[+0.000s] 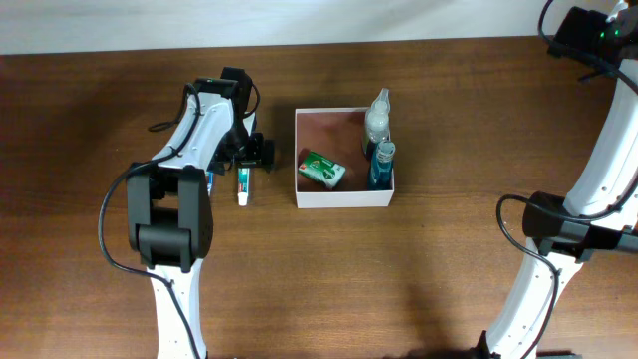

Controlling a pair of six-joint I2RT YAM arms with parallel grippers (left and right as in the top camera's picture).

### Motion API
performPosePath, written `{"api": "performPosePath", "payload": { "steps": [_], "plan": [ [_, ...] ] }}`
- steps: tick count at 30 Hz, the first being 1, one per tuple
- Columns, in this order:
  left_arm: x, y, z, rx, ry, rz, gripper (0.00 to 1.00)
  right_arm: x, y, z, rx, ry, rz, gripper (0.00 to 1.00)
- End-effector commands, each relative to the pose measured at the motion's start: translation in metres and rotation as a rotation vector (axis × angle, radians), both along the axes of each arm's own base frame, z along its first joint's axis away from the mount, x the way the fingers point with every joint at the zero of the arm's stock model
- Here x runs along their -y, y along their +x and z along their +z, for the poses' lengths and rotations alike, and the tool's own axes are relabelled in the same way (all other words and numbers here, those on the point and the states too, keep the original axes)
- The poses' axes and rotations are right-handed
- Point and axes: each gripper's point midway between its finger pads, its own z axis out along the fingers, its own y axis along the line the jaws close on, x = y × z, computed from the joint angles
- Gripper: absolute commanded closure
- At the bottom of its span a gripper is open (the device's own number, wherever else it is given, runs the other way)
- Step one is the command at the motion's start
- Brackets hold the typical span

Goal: Pack container
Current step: 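Lower the left gripper and close it on the toothpaste tube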

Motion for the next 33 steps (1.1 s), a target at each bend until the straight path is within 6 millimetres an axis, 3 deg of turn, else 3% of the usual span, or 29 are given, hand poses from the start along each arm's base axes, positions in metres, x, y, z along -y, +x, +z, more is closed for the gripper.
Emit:
{"api": "performPosePath", "payload": {
  "steps": [1,33],
  "plan": [
    [-0.002,0.000,-0.006,-0.011,0.011,0.014,0.01,0.000,0.000,-0.004,-0.016,-0.004,-0.005,0.02],
    [-0.014,-0.003,-0.012,-0.011,0.124,0.049,0.00,0.000,0.000,-0.004,-0.016,-0.004,-0.005,0.02]
  ]
}}
